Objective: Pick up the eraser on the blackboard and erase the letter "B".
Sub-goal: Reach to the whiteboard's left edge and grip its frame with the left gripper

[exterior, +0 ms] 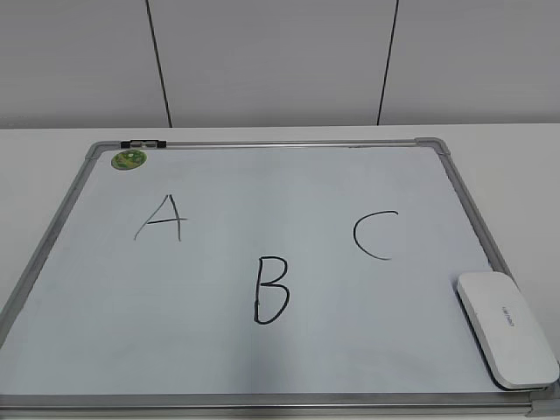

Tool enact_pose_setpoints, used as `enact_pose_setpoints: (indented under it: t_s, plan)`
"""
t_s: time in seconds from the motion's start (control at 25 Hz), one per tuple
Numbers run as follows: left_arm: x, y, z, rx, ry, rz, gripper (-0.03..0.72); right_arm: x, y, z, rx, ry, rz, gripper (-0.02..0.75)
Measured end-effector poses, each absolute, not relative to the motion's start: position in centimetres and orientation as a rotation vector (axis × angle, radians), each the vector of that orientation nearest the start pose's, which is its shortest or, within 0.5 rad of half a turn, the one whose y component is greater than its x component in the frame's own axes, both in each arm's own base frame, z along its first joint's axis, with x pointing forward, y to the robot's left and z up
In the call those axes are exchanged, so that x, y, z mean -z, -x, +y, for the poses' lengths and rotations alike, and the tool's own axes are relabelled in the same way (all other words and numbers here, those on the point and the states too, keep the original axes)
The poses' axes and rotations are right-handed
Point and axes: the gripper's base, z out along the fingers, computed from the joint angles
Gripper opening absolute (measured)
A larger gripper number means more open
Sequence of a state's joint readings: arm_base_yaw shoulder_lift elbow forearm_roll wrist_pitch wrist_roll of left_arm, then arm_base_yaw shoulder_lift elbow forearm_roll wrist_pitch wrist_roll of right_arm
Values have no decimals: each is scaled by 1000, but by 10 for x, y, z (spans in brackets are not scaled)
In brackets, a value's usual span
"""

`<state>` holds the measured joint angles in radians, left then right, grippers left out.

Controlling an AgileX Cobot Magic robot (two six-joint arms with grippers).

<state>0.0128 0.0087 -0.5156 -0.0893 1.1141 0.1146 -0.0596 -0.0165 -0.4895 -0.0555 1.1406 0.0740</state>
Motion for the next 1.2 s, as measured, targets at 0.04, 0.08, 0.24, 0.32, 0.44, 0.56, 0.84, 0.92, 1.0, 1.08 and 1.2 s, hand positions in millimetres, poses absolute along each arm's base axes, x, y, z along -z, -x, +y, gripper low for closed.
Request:
enact_pose_setpoints:
  t_s: [0.04, 0.08, 0.24, 0.32, 0.44, 0.56, 0.84, 0.92, 1.0, 1.08, 1.2]
  plan:
    - [-278, 8, -7, 30, -114, 2084, 687, -268, 10, -4, 59, -147, 2112, 587]
    - [-278, 8, -7, 30, -114, 2084, 687, -268, 10, -4, 59, -147, 2112, 587]
    - [-278, 8, -7, 30, -114, 2084, 687, -268, 10, -4, 59, -147, 2112, 587]
    - [-278, 8, -7, 28, -114, 2085, 687, -268, 10, -4, 59, -147, 2112, 587]
    - [-278, 8, -7, 28, -114, 2085, 687, -268, 10, -4, 59, -147, 2112, 587]
    - [-278, 8, -7, 28, -114, 2085, 687, -268, 10, -4, 59, -147, 2112, 587]
    - [-278, 8, -7, 28, -114, 2085, 675, -268, 10, -4, 59, -147, 2112, 587]
    - [-278, 7, -7, 31, -114, 2087, 667, -268, 10, -4, 59, -147, 2112, 587]
    - [-278, 5, -8, 34, -113, 2094, 664, -268, 10, -4, 59, -147, 2112, 587]
    - [-280, 0, -8, 37, -112, 2114, 664, -268, 10, -4, 59, -147, 2112, 587]
    - [-293, -19, -7, 38, -104, 2125, 662, -268, 10, -4, 59, -147, 2112, 587]
